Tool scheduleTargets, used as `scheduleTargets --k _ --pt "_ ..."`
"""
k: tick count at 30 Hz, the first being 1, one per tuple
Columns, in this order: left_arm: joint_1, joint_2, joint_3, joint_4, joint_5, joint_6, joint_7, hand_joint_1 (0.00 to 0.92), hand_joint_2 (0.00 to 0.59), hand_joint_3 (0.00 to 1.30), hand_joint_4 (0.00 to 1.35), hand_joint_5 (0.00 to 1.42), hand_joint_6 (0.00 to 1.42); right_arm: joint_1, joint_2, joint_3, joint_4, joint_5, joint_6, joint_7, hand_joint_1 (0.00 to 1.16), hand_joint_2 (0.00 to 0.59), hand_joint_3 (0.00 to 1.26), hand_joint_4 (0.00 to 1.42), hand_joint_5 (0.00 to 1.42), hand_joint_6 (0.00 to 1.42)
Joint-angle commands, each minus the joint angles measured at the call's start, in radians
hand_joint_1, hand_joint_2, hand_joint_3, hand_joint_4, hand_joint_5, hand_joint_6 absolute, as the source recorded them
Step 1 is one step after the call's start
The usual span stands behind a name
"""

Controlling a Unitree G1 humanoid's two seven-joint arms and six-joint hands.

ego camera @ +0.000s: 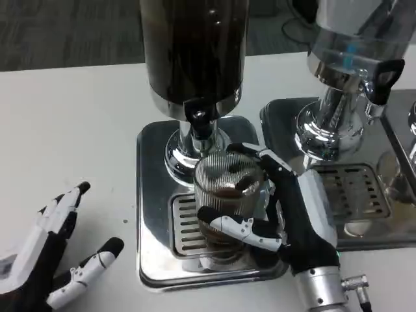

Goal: Grasp the cup under the faucet to collect the drink, then remove the cup.

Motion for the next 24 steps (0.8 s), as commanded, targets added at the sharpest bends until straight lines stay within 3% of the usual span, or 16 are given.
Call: scheduleTargets --k 1,8,13,17,24 --pt "-0.01 0.052 -0.037 -0.068 0.06 0.093 -0.048 0.0 0.132 0.0 0.0 0.0 0.0 0.024 -0.001 0.001 -0.059 0.003 -0.03 -0.013 0.92 0.161 0.47 0.71 0.99 1.38" --pt "-0.036 0.104 -0.1 -0.098 0.103 0.172 -0.112 0.0 0.108 0.0 0.0 0.0 0.0 0.082 -0.014 0.011 -0.122 0.001 -0.035 0.003 0.92 0.153 0.49 0.73 1.01 1.39" --pt "-0.044 0.123 -0.124 -0.098 0.094 0.174 -0.123 0.0 0.105 0.0 0.0 0.0 0.0 0.129 -0.018 0.016 -0.151 0.044 -0.036 0.056 0.92 0.151 0.49 0.73 1.01 1.39" --pt "-0.046 0.128 -0.131 -0.092 0.082 0.161 -0.117 0.0 0.104 0.0 0.0 0.0 0.0 0.158 -0.015 0.02 -0.201 0.014 -0.043 0.036 0.92 0.156 0.49 0.74 1.01 1.39" --pt "-0.036 0.135 -0.138 -0.103 0.07 0.155 -0.11 0.0 0.102 0.0 0.0 0.0 0.0 0.193 -0.025 0.014 -0.27 0.039 -0.052 0.067 0.91 0.158 0.49 0.74 1.01 1.39"
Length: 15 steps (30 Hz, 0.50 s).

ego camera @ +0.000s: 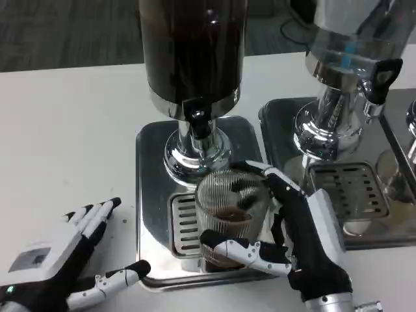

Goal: Grasp the cup under the faucet to collect the drink, then remove the cup.

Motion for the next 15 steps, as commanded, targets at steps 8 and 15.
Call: scheduleTargets --k 8,15 --pt "0.134 0.011 0.04 -0.143 0.027 -0.027 0.12 0.0 0.099 0.0 0.0 0.0 0.0 0.14 -0.041 0.004 -0.239 0.086 -0.066 0.121 0.91 0.159 0.5 0.74 1.01 1.39" --pt "0.261 -0.01 0.064 -0.24 0.097 -0.035 0.246 0.0 0.101 0.0 0.0 0.0 0.0 0.193 -0.06 0.006 -0.32 0.106 -0.075 0.185 0.91 0.157 0.5 0.74 1.01 1.39"
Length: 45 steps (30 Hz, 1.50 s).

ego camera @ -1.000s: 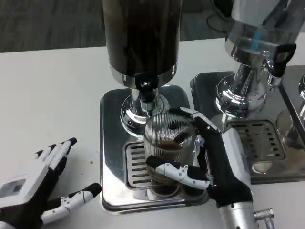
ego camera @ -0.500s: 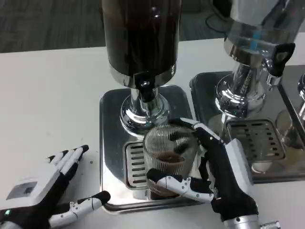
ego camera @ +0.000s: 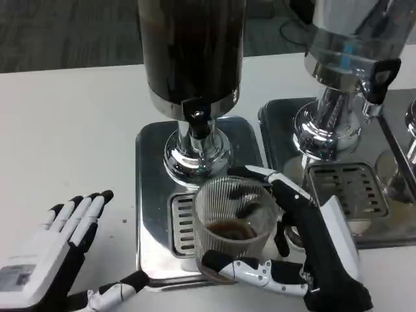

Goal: Grasp the cup under the faucet to collect the drink, then remove the cup.

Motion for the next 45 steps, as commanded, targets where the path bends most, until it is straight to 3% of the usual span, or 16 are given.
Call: scheduleTargets --k 1,2,8,16,45 --pt "0.065 -0.006 0.017 -0.05 0.033 -0.003 0.043 0.0 0.101 0.0 0.0 0.0 0.0 0.029 -0.007 0.006 -0.059 0.048 -0.043 0.04 0.91 0.157 0.5 0.74 1.01 1.39" --pt "0.082 -0.007 0.018 -0.06 0.046 -0.003 0.055 0.0 0.101 0.0 0.0 0.0 0.0 0.037 -0.012 0.01 -0.064 0.073 -0.041 0.065 0.9 0.157 0.5 0.74 1.01 1.39" --pt "0.143 -0.022 0.024 -0.092 0.073 0.006 0.074 0.0 0.103 0.0 0.0 0.0 0.0 0.055 -0.015 0.011 -0.111 0.042 -0.055 0.081 0.9 0.157 0.5 0.74 1.02 1.39" --pt "0.171 -0.055 0.021 -0.16 0.092 0.062 0.049 0.0 0.082 0.0 0.0 0.0 0.0 0.065 -0.042 -0.015 -0.145 0.099 -0.052 0.124 0.89 0.162 0.5 0.74 1.02 1.39" --pt "0.159 -0.107 -0.015 -0.154 0.085 0.105 0.029 0.0 0.079 0.0 0.0 0.0 0.0 0.059 -0.025 -0.049 -0.13 0.114 -0.041 0.16 0.9 0.14 0.5 0.73 1.0 1.37"
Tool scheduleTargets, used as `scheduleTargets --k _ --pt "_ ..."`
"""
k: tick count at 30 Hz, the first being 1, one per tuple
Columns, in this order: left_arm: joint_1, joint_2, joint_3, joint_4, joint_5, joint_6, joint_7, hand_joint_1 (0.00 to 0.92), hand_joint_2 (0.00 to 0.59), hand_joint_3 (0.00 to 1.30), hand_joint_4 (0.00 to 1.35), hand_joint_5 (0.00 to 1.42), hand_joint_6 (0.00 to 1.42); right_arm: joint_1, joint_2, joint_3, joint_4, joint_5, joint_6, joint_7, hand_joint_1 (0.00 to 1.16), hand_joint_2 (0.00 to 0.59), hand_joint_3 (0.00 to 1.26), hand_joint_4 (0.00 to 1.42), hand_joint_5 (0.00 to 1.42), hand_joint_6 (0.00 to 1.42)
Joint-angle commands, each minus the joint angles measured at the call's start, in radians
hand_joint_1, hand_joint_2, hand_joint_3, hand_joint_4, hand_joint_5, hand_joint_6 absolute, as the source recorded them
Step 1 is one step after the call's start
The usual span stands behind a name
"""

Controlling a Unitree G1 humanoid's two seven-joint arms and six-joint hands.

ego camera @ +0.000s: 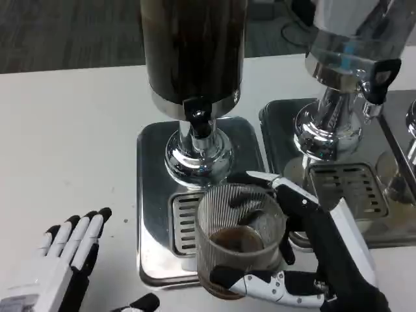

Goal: Grasp the cup under the faucet to collect the drink, then remove the cup.

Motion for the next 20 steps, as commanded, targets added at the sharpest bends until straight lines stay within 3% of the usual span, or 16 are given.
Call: scheduleTargets --k 1,18,20 --pt "-0.003 0.002 -0.004 0.008 0.001 0.01 -0.011 0.0 0.079 0.0 0.0 0.0 0.0 -0.021 0.018 -0.004 -0.006 0.015 -0.024 -0.004 0.9 0.14 0.5 0.73 1.0 1.37" --pt "-0.001 0.004 -0.004 0.006 -0.003 0.013 -0.014 0.0 0.087 0.0 0.0 0.0 0.0 -0.02 0.024 -0.006 -0.004 0.024 -0.013 0.01 0.91 0.14 0.5 0.72 1.0 1.37" --pt "0.001 0.003 -0.002 0.008 -0.011 0.011 -0.015 0.0 0.087 0.0 0.0 0.0 0.0 -0.02 0.026 -0.007 -0.016 0.0 -0.018 0.001 0.91 0.14 0.5 0.72 1.0 1.37"
